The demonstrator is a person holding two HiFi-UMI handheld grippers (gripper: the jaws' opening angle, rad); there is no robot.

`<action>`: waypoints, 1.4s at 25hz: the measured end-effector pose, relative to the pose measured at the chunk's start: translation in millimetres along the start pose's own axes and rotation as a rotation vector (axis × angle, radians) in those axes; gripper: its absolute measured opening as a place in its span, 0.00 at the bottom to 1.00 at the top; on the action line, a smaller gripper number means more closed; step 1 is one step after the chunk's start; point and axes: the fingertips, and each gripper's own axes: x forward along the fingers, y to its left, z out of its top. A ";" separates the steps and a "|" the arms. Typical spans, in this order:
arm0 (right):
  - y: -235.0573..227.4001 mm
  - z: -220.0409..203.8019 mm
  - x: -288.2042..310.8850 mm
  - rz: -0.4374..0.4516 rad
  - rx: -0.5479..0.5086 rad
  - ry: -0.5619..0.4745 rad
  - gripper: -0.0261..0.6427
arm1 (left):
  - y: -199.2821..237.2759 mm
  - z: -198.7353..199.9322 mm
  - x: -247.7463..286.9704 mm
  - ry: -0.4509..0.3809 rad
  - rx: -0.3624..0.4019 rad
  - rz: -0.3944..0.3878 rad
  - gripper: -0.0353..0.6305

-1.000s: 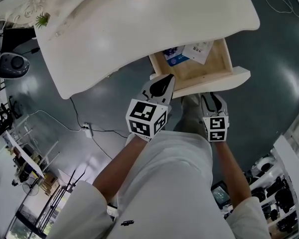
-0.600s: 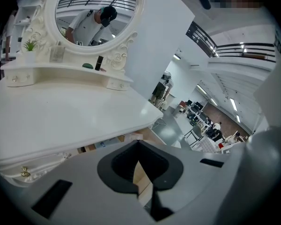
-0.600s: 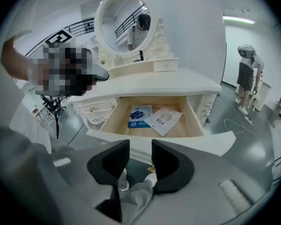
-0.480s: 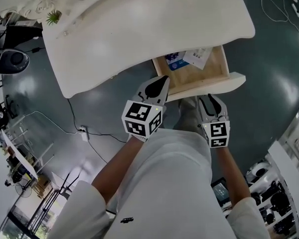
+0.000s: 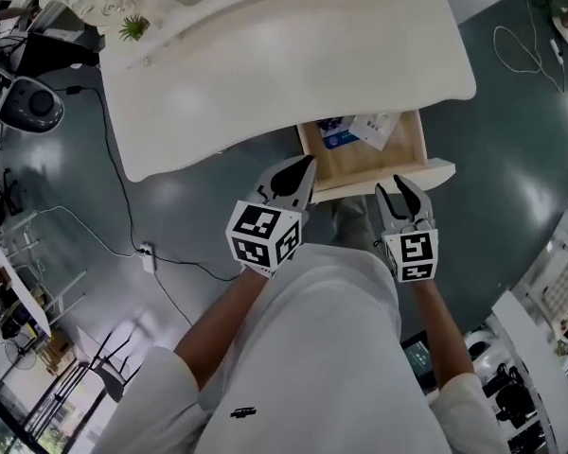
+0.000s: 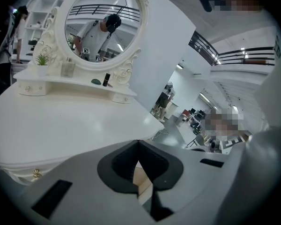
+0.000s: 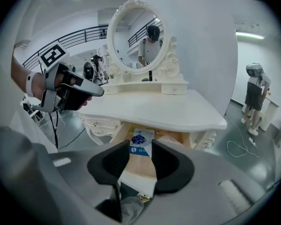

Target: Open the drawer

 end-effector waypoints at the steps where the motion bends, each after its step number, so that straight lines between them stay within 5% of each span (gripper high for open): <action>1: -1.9 5.5 -0.5 0.000 -0.004 -0.004 0.27 | 0.6 3.1 -3.2 -0.009 -0.001 0.003 0.07; 21: 3.4 141.2 -25.7 0.037 -0.128 -0.200 0.26 | 5.6 64.8 -63.8 -0.166 -0.020 0.057 0.07; 35: 9.6 235.3 -66.8 0.009 -0.132 -0.404 0.22 | -11.4 135.2 -124.4 -0.355 0.003 0.069 0.07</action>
